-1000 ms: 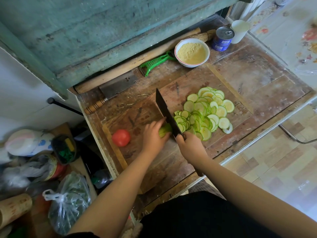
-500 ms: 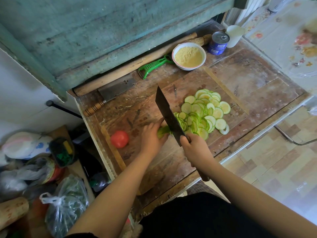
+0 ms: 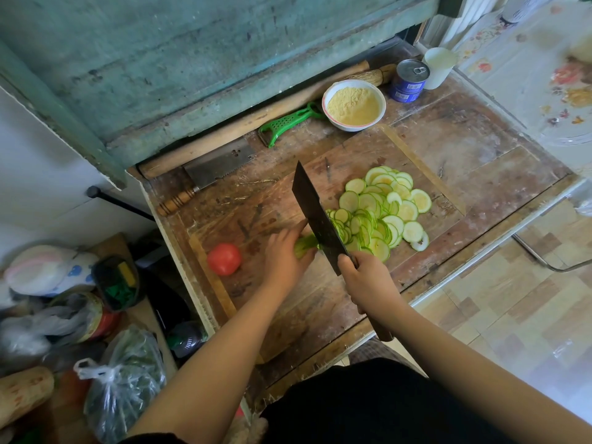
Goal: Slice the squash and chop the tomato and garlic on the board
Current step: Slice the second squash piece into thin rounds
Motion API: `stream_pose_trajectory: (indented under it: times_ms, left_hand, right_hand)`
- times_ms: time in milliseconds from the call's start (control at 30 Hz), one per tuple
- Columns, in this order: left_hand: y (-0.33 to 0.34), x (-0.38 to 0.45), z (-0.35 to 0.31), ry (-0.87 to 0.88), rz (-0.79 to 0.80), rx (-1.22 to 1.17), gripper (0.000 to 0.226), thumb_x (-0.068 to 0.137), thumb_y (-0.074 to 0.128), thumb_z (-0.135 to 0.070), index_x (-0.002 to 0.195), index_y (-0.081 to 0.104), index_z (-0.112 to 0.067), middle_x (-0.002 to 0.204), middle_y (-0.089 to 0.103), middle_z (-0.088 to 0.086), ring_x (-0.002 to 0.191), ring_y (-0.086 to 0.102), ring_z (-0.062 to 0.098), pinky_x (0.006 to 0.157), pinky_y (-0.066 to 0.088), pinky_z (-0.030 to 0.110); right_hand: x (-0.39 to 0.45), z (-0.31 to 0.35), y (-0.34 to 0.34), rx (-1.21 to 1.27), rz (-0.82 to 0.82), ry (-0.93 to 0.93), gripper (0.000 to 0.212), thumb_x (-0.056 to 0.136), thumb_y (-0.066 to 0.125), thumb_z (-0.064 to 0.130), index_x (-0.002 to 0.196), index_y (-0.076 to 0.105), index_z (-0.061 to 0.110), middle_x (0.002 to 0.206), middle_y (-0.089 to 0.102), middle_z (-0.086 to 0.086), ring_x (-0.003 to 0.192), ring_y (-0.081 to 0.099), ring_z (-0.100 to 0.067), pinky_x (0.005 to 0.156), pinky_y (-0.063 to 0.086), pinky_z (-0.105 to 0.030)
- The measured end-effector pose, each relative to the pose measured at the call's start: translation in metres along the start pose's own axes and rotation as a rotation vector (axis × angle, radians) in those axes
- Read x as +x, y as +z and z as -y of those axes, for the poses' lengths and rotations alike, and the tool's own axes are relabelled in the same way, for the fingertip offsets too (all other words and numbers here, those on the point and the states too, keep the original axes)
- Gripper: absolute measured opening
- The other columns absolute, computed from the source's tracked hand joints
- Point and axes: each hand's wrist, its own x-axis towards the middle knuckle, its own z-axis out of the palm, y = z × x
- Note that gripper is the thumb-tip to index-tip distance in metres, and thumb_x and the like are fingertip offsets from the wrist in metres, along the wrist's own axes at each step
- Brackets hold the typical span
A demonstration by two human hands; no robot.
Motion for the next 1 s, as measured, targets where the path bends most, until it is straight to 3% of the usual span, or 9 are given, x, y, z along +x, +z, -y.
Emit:
stream_pose_trajectory:
  times_ms: [433,633,1000]
  left_hand:
    - [0.001,0.0,0.001,0.003,-0.008,0.0,0.058,0.079,0.072,-0.03,0.133,0.052,-0.023,0.106,0.062,-0.001,0.095,0.05,0.022,0.074,0.032,0.027]
    - [-0.003,-0.001,-0.003,-0.041,0.046,0.025,0.062,0.084,0.067,-0.03,0.141,0.043,-0.022,0.118,0.057,0.001,0.108,0.046,0.021,0.087,0.038,0.032]
    - [-0.003,-0.002,-0.004,-0.022,0.043,0.024,0.059,0.084,0.066,-0.033,0.139,0.044,-0.028,0.112,0.058,-0.001,0.1,0.047,0.022,0.083,0.04,0.036]
  right_hand:
    - [0.009,-0.001,0.006,-0.005,0.024,0.047,0.027,0.093,0.04,0.026,0.072,0.046,0.009,0.055,0.041,-0.004,0.044,0.041,-0.02,0.037,0.04,-0.025]
    - [0.021,0.0,0.017,-0.075,0.004,0.053,0.031,0.093,0.041,0.033,0.073,0.049,0.009,0.06,0.048,-0.004,0.053,0.046,-0.021,0.058,0.052,-0.045]
    - [0.003,-0.002,0.002,-0.011,-0.034,0.004,0.035,0.093,0.042,0.029,0.074,0.046,0.0,0.059,0.042,-0.007,0.051,0.041,-0.021,0.049,0.042,-0.034]
